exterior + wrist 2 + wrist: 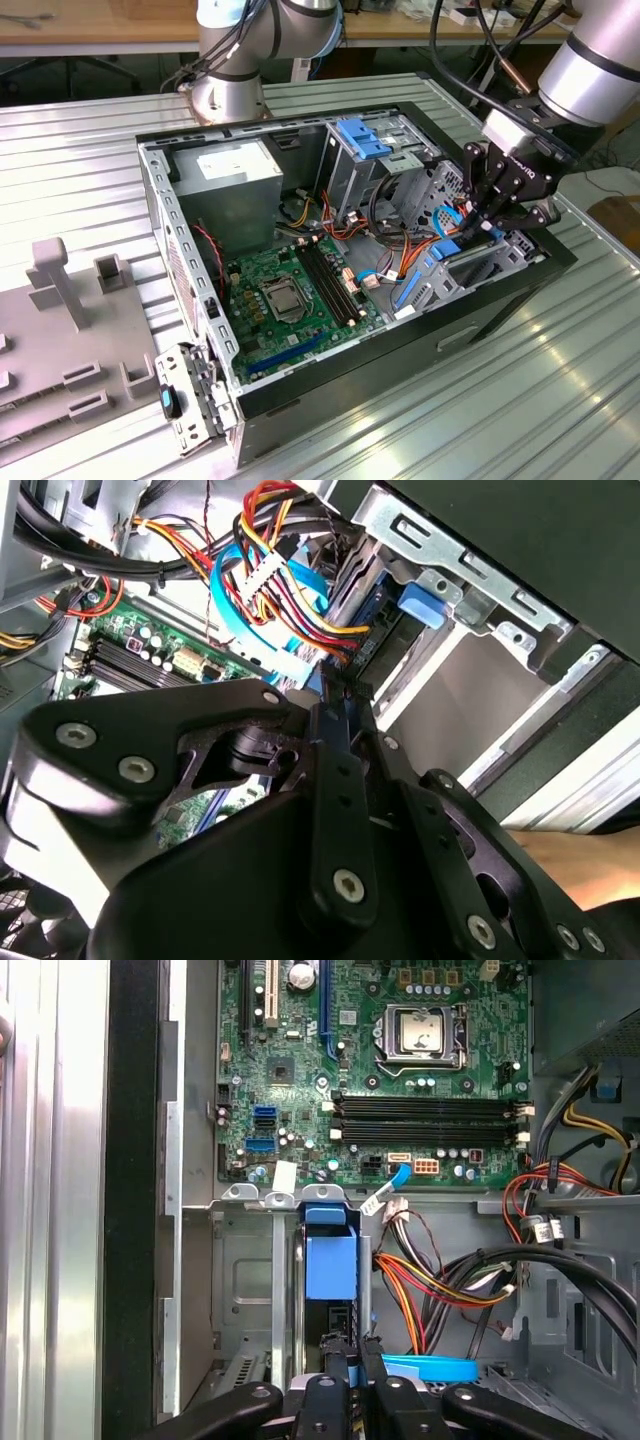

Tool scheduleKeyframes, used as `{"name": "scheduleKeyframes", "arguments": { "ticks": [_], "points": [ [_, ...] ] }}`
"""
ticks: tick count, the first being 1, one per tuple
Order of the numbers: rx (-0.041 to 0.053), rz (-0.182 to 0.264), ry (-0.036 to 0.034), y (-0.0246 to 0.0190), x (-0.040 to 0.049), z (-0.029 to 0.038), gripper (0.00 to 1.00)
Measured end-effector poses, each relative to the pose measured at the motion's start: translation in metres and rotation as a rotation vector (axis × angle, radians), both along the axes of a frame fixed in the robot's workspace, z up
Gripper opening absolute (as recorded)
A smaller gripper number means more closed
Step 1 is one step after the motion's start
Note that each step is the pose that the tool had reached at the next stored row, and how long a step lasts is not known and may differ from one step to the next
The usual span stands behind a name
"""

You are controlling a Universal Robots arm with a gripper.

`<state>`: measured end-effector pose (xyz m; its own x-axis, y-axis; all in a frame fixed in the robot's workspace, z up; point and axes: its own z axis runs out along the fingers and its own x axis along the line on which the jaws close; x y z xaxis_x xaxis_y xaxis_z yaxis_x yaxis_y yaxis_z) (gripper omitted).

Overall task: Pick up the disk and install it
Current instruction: 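Insert the second disk wire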

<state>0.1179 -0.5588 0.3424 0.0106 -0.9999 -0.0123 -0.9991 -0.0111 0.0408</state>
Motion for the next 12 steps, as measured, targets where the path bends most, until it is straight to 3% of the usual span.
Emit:
{"name": "scheduleKeyframes", "arguments": {
  "ticks": [3, 10, 12],
  "points": [
    [0.0018, 0.0, 0.0, -0.0001, 0.0, -0.0031, 0.17],
    [0.004, 0.0, -0.0001, -0.0001, 0.0, -0.0034, 0.17],
    [0.0048, 0.0, 0.0, -0.0001, 0.0, -0.0025, 0.3]
  ]
}}
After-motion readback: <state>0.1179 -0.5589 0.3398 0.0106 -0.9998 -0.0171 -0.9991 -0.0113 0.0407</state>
